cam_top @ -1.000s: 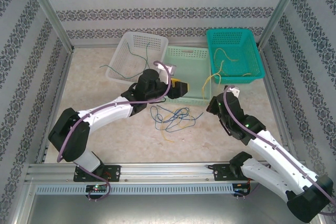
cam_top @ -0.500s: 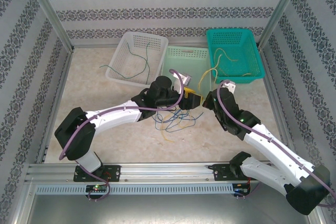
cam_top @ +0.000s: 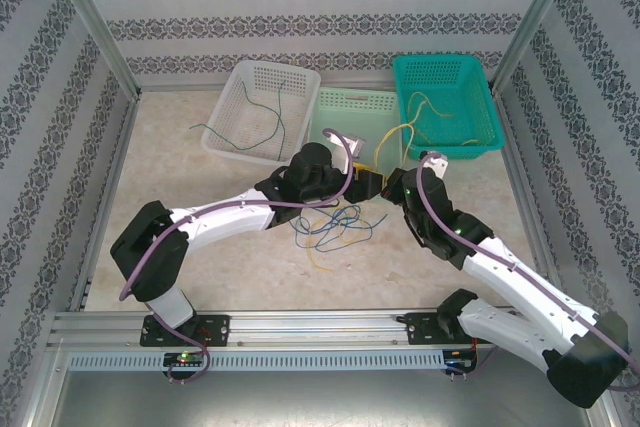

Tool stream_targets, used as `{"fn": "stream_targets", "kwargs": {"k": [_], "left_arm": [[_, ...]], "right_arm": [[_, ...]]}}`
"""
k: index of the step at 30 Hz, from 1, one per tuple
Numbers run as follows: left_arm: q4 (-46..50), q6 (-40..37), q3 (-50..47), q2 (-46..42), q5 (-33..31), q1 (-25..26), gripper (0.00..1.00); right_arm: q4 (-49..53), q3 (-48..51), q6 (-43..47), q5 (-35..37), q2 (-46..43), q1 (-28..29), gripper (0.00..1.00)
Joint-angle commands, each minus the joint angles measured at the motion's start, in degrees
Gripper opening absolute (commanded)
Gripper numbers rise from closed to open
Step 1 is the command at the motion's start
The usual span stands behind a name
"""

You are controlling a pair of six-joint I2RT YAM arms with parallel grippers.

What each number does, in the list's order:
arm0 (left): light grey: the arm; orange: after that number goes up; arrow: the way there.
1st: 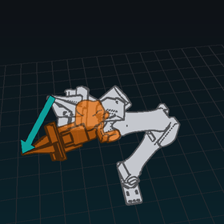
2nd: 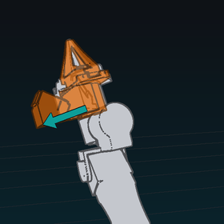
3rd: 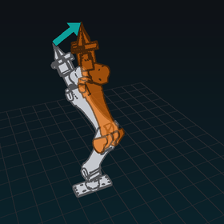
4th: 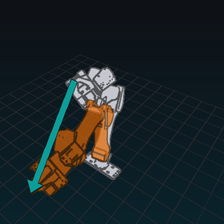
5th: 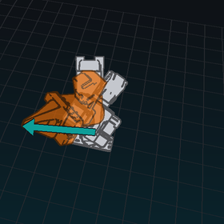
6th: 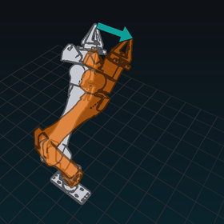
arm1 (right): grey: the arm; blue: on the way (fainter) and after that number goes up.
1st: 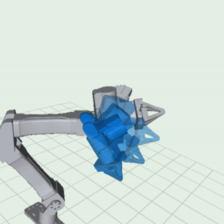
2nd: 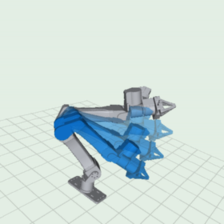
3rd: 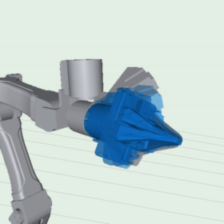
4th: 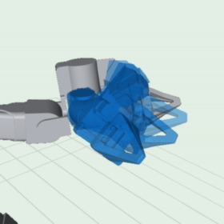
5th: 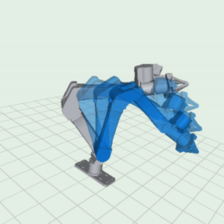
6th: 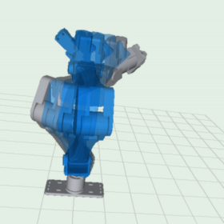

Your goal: Untangle the cables

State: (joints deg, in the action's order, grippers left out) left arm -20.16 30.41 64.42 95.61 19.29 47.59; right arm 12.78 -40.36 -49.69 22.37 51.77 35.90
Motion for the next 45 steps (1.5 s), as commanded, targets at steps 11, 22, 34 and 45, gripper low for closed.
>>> {"fn": "stream_targets", "kwargs": {"k": [11, 22, 34, 45], "left_arm": [[-2.6, -1.2, -0.9, -1.7, -7.6, 0.5, 0.12], [2.3, -6.4, 0.7, -3.4, -2.6, 0.2, 0.2], [-5.7, 0.0, -1.0, 0.2, 5.6, 0.7, 0.66], [-2.6, -1.8, 1.4, 2.7, 5.6, 0.7, 0.66]], "right_arm": [[-8.0, 10.2, -12.6, 0.8, -7.1, 0.6, 0.0], [-2.7, 11.9, -11.3, -2.9, -12.8, -3.2, 0.0], [-6.4, 7.3, -8.7, -3.6, -5.6, -2.5, 0.0], [-8.2, 4.9, -10.8, -6.7, -4.3, -2.3, 0.0]]}}
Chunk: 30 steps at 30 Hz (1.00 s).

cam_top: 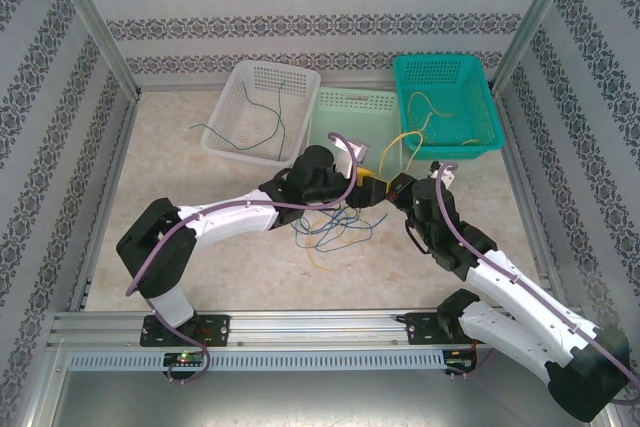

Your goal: Untangle the cables

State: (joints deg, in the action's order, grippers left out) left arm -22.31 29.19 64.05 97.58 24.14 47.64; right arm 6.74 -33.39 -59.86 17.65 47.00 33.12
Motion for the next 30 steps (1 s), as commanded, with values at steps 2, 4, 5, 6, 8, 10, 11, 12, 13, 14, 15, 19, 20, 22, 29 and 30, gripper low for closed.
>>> {"fn": "stream_targets", "kwargs": {"k": [2, 4, 5, 6, 8, 10, 11, 12, 13, 14, 15, 19, 20, 22, 29, 30], "left_arm": [[-0.4, -0.9, 2.1, 0.9, -0.2, 0.6, 0.66], [-0.6, -1.3, 2.4, 1.0, -0.4, 0.6, 0.65], [-0.7, -1.5, 2.6, 1.1, -0.3, 0.6, 0.63], [-0.9, -1.7, 2.8, 1.3, -0.1, 0.6, 0.6], [-0.9, -1.9, 3.2, 1.8, 0.0, 0.6, 0.5], [-0.4, -2.0, 3.6, 2.3, -0.3, 0.5, 0.38], [-0.3, -2.0, 3.7, 2.4, -0.5, 0.5, 0.33], [-0.4, -2.1, 3.8, 2.4, -0.4, 0.4, 0.27], [-0.4, -2.2, 3.7, 2.3, -0.7, 0.4, 0.2], [-0.4, -2.4, 3.7, 2.1, -0.9, 0.3, 0.15], [-0.5, -2.6, 3.6, 1.9, -1.0, 0.2, 0.07], [0.0, -3.6, 3.4, 0.7, -2.0, 0.1, 0.0], [0.2, -3.9, 3.3, 0.4, -2.2, 0.1, 0.0], [1.2, -5.2, 3.1, -0.5, -2.4, 0.1, 0.0], [4.0, -8.0, 3.5, -2.1, -1.9, 0.0, 0.0], [4.5, -8.3, 3.6, -2.2, -1.7, 0.0, 0.0]], "right_arm": [[-1.7, -2.1, -1.1, -2.6, 0.5, 0.8, 0.0], [-1.5, -1.9, -1.9, -3.1, 0.5, 0.9, 0.0], [-1.6, -1.7, -2.3, -3.4, 0.5, 0.9, 0.0], [-1.6, -1.6, -2.7, -3.7, 0.4, 0.9, 0.0], [-2.0, -1.3, -3.3, -4.1, 0.2, 1.0, 0.0], [-2.3, -1.1, -3.6, -4.5, -0.1, 1.1, 0.0], [-2.3, -1.1, -3.7, -4.8, -0.2, 1.0, 0.0], [-2.3, -1.1, -3.6, -5.1, -0.5, 1.1, 0.0], [-2.1, -1.0, -3.5, -5.4, -0.7, 1.1, 0.0], [-1.8, -0.8, -3.7, -5.5, -1.0, 1.0, 0.0], [-1.9, -0.3, -4.1, -5.8, -1.4, 1.0, 0.0], [-3.0, 3.1, -6.6, -5.1, -4.3, 0.1, 0.0], [-3.0, 3.8, -7.1, -4.6, -5.2, -0.2, 0.0], [-1.4, 4.6, -7.0, -3.7, -7.3, -1.0, 0.0], [3.6, 3.4, -1.8, -6.1, -10.4, -5.4, 0.33], [5.1, 2.6, 0.5, -5.8, -10.4, -6.1, 0.49]]}}
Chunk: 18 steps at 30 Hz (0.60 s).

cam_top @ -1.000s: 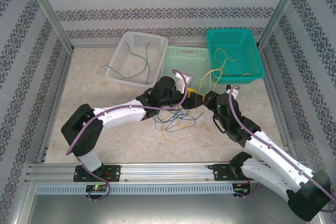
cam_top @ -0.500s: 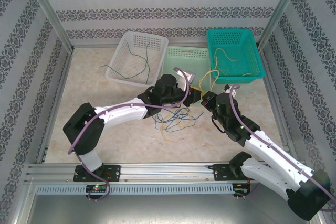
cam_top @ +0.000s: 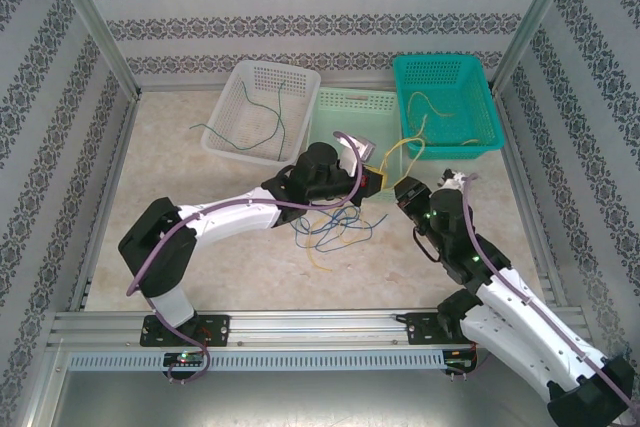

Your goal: Untangle the cables

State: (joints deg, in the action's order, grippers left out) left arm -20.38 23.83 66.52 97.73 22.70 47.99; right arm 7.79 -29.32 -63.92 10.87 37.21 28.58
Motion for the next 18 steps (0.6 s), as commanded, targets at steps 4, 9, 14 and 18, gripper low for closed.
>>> {"fn": "stream_targets", "kwargs": {"k": [4, 9, 14, 18], "left_arm": [[6.1, -5.1, 1.9, -2.8, 2.5, -0.3, 0.0], [11.8, -8.3, 3.3, -3.0, 6.4, -0.4, 0.0], [15.9, -11.0, 3.9, -3.4, 7.1, -0.4, 0.0], [17.4, -12.1, 4.7, -3.6, 6.8, -0.4, 0.0]], "right_arm": [[8.5, -5.2, 12.0, -3.3, 1.2, -6.8, 0.69], [9.1, -9.6, 18.3, -12.8, 4.0, -13.7, 0.72], [9.9, -12.8, 23.4, -19.1, 7.4, -16.8, 0.64], [11.2, -13.9, 27.0, -23.0, 10.8, -16.9, 0.57]]}}
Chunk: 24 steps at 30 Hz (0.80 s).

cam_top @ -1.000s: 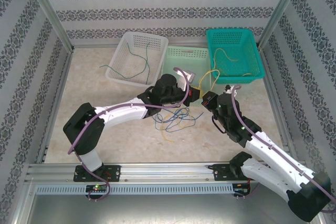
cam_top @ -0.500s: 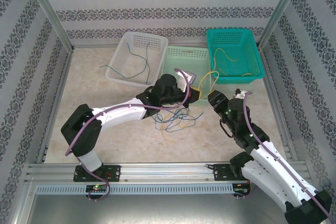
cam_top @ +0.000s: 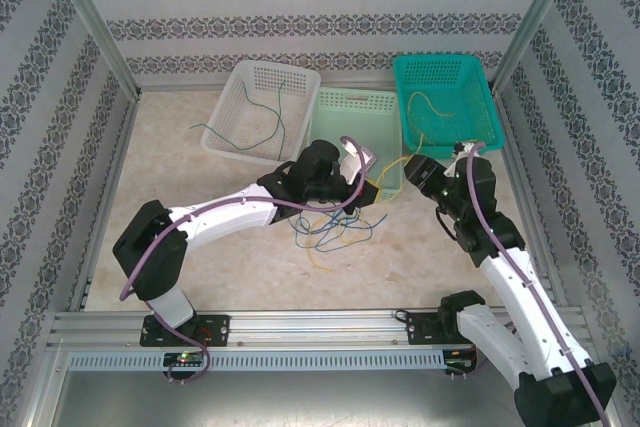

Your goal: Untangle the cables

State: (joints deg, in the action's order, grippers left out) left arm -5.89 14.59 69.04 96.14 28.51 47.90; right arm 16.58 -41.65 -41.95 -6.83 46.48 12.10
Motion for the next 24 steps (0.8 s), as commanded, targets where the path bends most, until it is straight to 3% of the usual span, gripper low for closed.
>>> {"fn": "stream_targets", "kwargs": {"k": [1, 12, 17, 24], "left_arm": [[3.2, -3.1, 2.4, -1.9, 0.9, -0.3, 0.0], [15.9, -10.8, 7.8, -2.2, 7.2, -2.5, 0.0], [20.4, -13.3, 9.3, -1.9, 9.2, -2.6, 0.0], [25.0, -15.3, 11.4, -1.0, 10.9, -2.6, 0.0]], "right_arm": [[3.7, -2.0, 6.8, -5.6, 2.2, -0.4, 0.56], [21.6, -8.2, 32.0, 6.2, 2.7, 0.4, 0.56], [23.4, -9.0, 40.6, 8.4, 3.0, 1.8, 0.58], [23.8, -9.1, 48.6, 17.4, 4.1, 8.3, 0.59]]}}
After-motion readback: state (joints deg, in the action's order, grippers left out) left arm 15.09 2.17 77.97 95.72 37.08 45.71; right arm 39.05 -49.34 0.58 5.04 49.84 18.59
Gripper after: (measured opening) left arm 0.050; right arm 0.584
